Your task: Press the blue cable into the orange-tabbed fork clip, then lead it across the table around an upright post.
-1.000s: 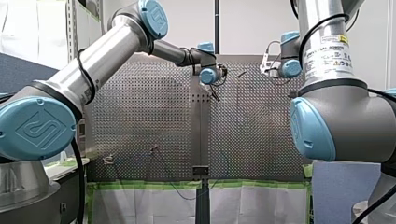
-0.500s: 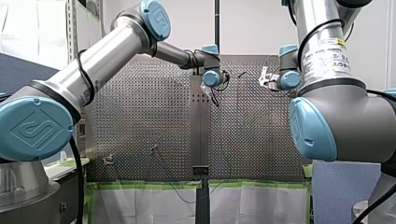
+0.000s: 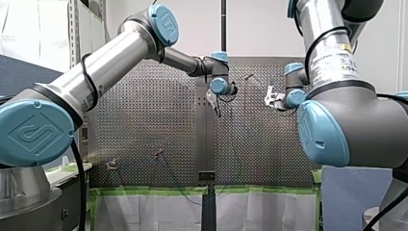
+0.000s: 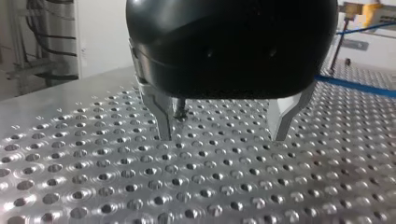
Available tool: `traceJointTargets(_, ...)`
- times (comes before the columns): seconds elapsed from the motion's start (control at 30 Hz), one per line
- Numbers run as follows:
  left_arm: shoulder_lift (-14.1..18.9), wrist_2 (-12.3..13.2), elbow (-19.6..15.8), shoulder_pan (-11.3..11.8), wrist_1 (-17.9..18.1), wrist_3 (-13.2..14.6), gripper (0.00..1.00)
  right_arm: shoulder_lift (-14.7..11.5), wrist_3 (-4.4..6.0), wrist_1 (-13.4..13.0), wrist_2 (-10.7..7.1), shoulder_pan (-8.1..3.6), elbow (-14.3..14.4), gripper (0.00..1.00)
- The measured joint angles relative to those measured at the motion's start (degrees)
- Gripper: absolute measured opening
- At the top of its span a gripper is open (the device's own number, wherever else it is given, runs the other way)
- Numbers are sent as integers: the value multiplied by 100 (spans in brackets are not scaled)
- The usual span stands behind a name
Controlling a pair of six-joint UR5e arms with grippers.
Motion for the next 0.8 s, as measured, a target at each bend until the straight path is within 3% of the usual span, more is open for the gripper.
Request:
traceJointTargets(0.3, -2, -367, 0, 33, -126, 432, 100, 441, -24, -424, 134, 72, 334, 1)
traceJointTargets(0.43, -2, -396, 0, 34, -130, 480, 100, 646, -59, -614, 227, 84, 375, 1)
traceJointTargets(0.67, -2, -422, 0, 36, -130, 489, 100, 1050, -236, -806, 455, 61, 383, 1)
traceJointTargets(0.8, -4, -438, 0, 37, -131, 486, 100, 1248, -251, -965, 483, 33, 384, 1)
